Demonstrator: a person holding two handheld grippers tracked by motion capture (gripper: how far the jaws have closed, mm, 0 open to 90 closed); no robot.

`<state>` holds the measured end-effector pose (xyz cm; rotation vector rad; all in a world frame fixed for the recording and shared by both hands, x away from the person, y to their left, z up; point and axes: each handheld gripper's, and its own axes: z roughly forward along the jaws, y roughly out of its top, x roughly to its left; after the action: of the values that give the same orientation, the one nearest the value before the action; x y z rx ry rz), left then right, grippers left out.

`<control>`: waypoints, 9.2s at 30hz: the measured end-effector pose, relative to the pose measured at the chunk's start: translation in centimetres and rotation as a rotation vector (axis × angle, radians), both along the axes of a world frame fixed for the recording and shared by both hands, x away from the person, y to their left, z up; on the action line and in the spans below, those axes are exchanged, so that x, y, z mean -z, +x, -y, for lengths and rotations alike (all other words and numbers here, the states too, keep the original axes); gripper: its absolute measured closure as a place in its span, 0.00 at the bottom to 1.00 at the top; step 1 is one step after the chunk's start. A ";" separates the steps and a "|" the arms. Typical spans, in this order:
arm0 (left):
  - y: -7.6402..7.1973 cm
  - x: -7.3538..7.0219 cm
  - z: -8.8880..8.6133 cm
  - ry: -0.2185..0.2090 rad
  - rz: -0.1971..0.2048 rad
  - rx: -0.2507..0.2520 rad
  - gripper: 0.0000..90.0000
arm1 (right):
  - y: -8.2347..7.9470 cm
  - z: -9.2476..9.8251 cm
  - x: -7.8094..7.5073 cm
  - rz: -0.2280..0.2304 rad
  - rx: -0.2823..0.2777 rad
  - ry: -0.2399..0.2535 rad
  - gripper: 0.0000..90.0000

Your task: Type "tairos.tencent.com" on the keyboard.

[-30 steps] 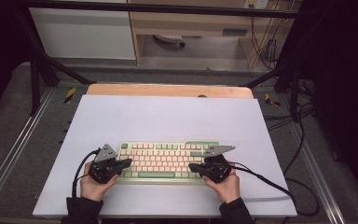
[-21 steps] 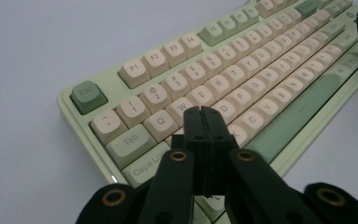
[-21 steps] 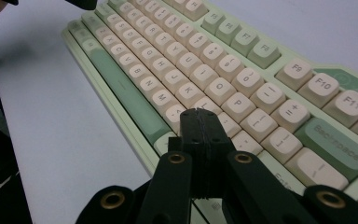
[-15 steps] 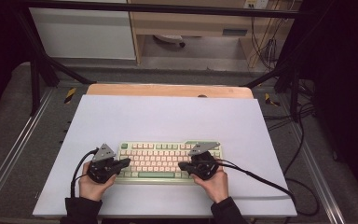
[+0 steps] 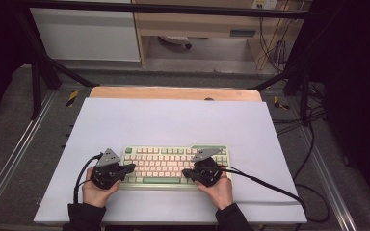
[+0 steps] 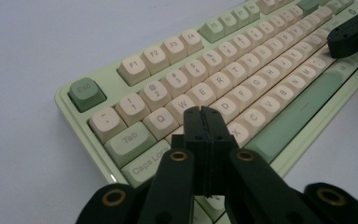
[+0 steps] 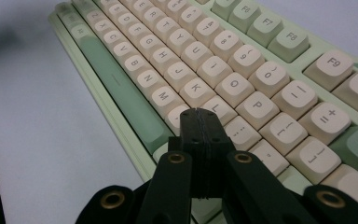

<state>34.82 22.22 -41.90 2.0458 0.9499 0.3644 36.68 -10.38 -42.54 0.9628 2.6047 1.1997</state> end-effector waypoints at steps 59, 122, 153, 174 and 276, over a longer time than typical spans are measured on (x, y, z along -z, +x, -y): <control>0.0 -0.9 0.8 -0.003 0.018 0.004 1.00 | -0.8 4.3 -1.2 0.030 0.055 0.032 1.00; 3.3 0.6 7.9 0.071 -0.007 0.036 1.00 | -1.3 4.8 -1.3 0.042 0.060 0.035 1.00; 2.3 0.0 7.5 0.064 0.008 0.067 1.00 | -1.3 5.0 -1.3 0.044 0.062 0.038 1.00; 1.6 -0.7 5.0 0.044 0.017 0.033 1.00 | -1.3 5.0 -1.3 0.042 0.062 0.039 1.00; 0.5 -0.2 1.6 0.035 0.012 -0.005 1.00 | -1.3 2.8 -1.9 0.040 0.022 0.048 1.00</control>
<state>35.31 20.64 -41.69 2.0710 0.9479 0.3982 35.34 -13.13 -40.69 0.9635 2.5391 1.2683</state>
